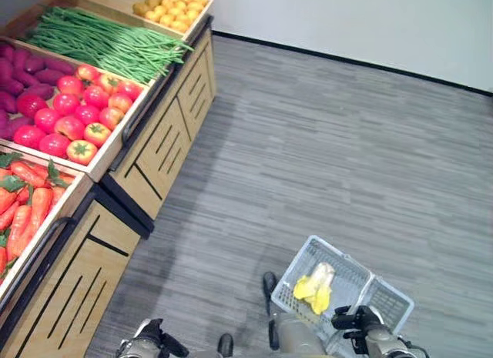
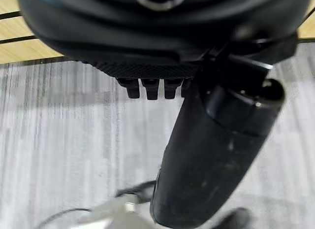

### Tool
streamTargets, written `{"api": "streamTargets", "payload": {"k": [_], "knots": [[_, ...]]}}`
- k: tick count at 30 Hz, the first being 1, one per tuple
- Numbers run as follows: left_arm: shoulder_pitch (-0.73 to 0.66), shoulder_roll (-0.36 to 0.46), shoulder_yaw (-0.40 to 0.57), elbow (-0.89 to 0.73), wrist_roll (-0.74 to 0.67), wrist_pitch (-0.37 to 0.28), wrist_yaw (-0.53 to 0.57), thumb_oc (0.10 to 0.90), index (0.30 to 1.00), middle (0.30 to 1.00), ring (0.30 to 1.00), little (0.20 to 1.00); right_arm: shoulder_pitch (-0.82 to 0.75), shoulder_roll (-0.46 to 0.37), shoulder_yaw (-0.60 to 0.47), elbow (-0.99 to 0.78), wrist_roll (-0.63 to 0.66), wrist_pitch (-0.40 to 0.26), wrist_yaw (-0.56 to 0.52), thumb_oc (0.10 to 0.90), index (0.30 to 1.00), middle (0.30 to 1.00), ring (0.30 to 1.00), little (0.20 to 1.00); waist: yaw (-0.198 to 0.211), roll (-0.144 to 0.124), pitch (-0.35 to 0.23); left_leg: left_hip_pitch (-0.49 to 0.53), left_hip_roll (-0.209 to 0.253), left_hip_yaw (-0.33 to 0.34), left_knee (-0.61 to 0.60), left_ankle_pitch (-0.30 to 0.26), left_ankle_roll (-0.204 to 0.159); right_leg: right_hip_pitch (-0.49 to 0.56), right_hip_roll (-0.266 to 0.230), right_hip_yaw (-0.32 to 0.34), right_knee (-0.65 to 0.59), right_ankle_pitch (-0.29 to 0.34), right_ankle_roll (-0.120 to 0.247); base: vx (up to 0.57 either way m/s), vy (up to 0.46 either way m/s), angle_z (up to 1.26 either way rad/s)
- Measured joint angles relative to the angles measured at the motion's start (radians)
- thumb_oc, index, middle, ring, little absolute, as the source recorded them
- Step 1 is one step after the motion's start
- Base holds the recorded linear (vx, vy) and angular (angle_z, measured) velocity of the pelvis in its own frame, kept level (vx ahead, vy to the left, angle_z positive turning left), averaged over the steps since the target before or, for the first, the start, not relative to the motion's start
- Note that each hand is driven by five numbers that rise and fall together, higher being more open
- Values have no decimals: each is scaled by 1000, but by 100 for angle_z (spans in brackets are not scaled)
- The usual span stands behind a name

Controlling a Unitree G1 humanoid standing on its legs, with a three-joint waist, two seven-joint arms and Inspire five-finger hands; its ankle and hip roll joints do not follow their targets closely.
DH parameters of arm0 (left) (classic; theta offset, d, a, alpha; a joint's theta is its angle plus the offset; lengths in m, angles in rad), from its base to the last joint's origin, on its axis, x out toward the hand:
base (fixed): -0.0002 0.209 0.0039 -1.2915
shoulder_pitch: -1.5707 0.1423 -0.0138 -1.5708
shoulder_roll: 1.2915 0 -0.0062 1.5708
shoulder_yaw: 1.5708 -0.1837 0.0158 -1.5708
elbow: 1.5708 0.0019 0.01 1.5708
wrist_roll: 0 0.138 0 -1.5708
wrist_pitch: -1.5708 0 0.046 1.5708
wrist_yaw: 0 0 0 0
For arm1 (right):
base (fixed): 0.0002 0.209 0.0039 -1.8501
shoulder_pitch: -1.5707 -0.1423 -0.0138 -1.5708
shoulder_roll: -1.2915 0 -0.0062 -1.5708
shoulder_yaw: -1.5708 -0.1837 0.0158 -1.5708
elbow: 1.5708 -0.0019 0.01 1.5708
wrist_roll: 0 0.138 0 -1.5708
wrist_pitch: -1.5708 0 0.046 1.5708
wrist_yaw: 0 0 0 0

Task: Get the vegetables into the basket

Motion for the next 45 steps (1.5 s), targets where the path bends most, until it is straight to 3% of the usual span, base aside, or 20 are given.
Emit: {"api": "streamTargets", "payload": {"k": [2, 7, 11, 12, 15, 16, 19, 20, 22, 23, 28, 30, 34, 36, 37, 38, 41, 42, 43, 45], "knots": [[-11, -1, 1, -35, -4, -12, 3, 900, 1000, 1000, 1000, 1000, -33, -17, 19, 0, -9, 2, 17, 400, 300, 300, 300, 300, 4, -4, 2, -24, 11, 33, 65, 19, -55, 23, 0, -7, 26, -24, -34, 132, -152, 70], [-52, -8, 1, -51, -8, -22, 7, 900, 1000, 1000, 1000, 1000, -73, -36, 48, -12, -45, 1, 11, 400, 300, 300, 300, 300, 1, -5, 4, -42, 81, 60, 45, 68, -89, 50, 29, -58, 22, -85, -76, 65, -110, 38], [-60, -33, 0, -46, -16, -20, 5, 900, 1000, 1000, 1000, 1000, -73, -51, 45, -12, -50, 9, 6, 400, 300, 300, 300, 300, -13, -3, 8, -40, 103, 70, 9, 74, -112, 50, 42, -98, 20, -105, -68, 77, -109, 30], [-60, -40, -1, -46, -16, -18, 5, 900, 1000, 1000, 1000, 1000, -52, -44, 44, -8, -37, 15, 8, 400, 300, 300, 300, 300, -12, -1, 9, -54, 109, 68, 1, 74, -112, 53, 37, -132, 13, -118, -49, 15, -51, 75], [-70, -46, -9, -42, -16, -3, 5, 900, 1000, 1000, 1000, 1000, -26, -44, 44, -8, -37, 15, 8, 400, 300, 300, 300, 300, -11, 1, 16, -105, 103, 82, 26, 80, -121, 65, 7, -216, 4, -102, -59, -74, 8, 100], [-81, -50, -10, -39, -15, 2, 3, 900, 1000, 1000, 1000, 1000, -13, -50, 43, -8, -37, 15, 8, 400, 300, 300, 300, 300, -26, -9, 22, -143, 100, 195, 58, 89, -147, 82, -28, -276, -11, -96, -69, -150, 45, 168], [-78, -60, -43, -58, -13, 6, 3, 900, 1000, 1000, 1000, 1000, 8, -70, 4, -2, -35, 14, 5, 400, 300, 300, 300, 300, -66, 5, 19, -182, 241, 787, 58, 84, -154, 92, -83, -418, -10, -113, -53, -43, 96, 153], [-74, -64, -49, -59, -13, 11, 0, 900, 1000, 1000, 1000, 1000, 16, -75, -14, -9, -38, 15, 0, 400, 300, 300, 300, 300, -70, 17, 14, -186, 255, 795, 49, 89, -147, 83, -85, -424, -4, -117, -31, 52, 152, 65], [-37, -62, -48, -52, -12, 12, -12, 900, 1000, 1000, 1000, 1000, -8, -81, -25, -9, -53, 12, -4, 400, 300, 300, 300, 300, -47, 42, 10, -133, 204, 603, -30, 92, -118, 48, -82, -371, 33, -104, 5, 40, 138, -44], [-30, -59, -47, -42, -9, 13, -14, 900, 1000, 1000, 1000, 1000, -10, -73, -25, -10, -64, 6, -9, 400, 300, 300, 300, 300, -45, 35, 12, -122, 187, 596, -44, 124, -110, 39, -94, -352, 51, -107, 8, 5, 101, -57], [9, -18, -38, -31, -2, 14, -13, 900, 1000, 1000, 1000, 1000, 34, -39, -32, -11, -38, 6, -7, 400, 300, 300, 300, 300, -32, -29, -20, -130, 91, 620, -22, 94, -42, -3, -189, -288, 102, -99, 66, -4, 73, -8], [25, 16, -34, -30, -2, 15, -12, 900, 1000, 1000, 1000, 1000, 35, -23, -33, -11, -36, 12, -3, 400, 300, 300, 300, 300, -24, -53, -28, -124, 76, 625, -28, 99, -40, 0, -193, -275, 89, -75, 75, 4, 79, -7], [23, 28, 0, -35, -3, 11, -12, 900, 1000, 1000, 1000, 1000, 27, -22, -13, -10, -69, 15, -4, 400, 300, 300, 300, 300, 32, -69, -32, -105, 65, 618, -28, 93, -33, 21, -193, -268, 78, -69, 75, 7, 153, -3], [-6, 25, -1, -15, -1, 8, -12, 900, 1000, 1000, 1000, 1000, -7, -27, 7, 18, -79, 17, 12, 400, 300, 300, 300, 300, 44, -80, -19, -113, 53, 580, -10, 72, -12, 26, -213, -278, 127, -65, 81, 57, 211, 46], [-21, 21, -2, -14, -1, 12, -13, 900, 1000, 1000, 1000, 1000, -25, -36, 6, 19, -73, 19, 15, 400, 300, 300, 300, 300, 44, -71, -8, -103, 61, 545, -14, 70, -11, -38, -225, -214, 296, -71, 88, 231, 51, 86], [-24, 25, -4, -10, 1, 18, -12, 900, 1000, 1000, 1000, 1000, -29, -38, 6, 2, -60, 18, 20, 400, 300, 300, 300, 300, 32, -71, -2, -83, 51, 499, -36, 80, 6, -102, -225, -98, 383, -120, 164, 374, -52, 99], [-28, 30, 2, 37, 8, 21, -12, 900, 1000, 1000, 1000, 1000, -44, -31, 19, 0, -64, 16, 32, 400, 300, 300, 300, 300, 19, -82, 2, -97, 52, 397, -45, 94, 26, -91, -165, 6, 77, -120, 163, 254, -100, 92], [-21, 31, 1, 63, 8, 22, -12, 900, 1000, 1000, 1000, 1000, -41, -22, 19, 3, -64, 16, 36, 400, 300, 300, 300, 300, 10, -89, 8, -90, 53, 360, -48, 89, 18, -81, -145, 22, 16, -98, 149, 138, -174, 142], [-2, 49, 2, 65, 7, 19, -13, 900, 1000, 1000, 1000, 1000, -24, 1, 17, 6, -61, 15, 37, 400, 300, 300, 300, 300, 2, -118, 3, -69, 52, 306, -59, 77, -26, -45, -126, 24, 8, -107, 135, 133, -302, 159], [18, 29, 3, 56, 14, 20, -13, 900, 1000, 1000, 1000, 1000, -28, -5, 18, 12, -63, 16, 37, 400, 300, 300, 300, 300, 11, -60, 9, -49, 132, 255, -55, 72, -51, 5, -62, -15, 25, -62, 99, 100, -311, 117]]}}
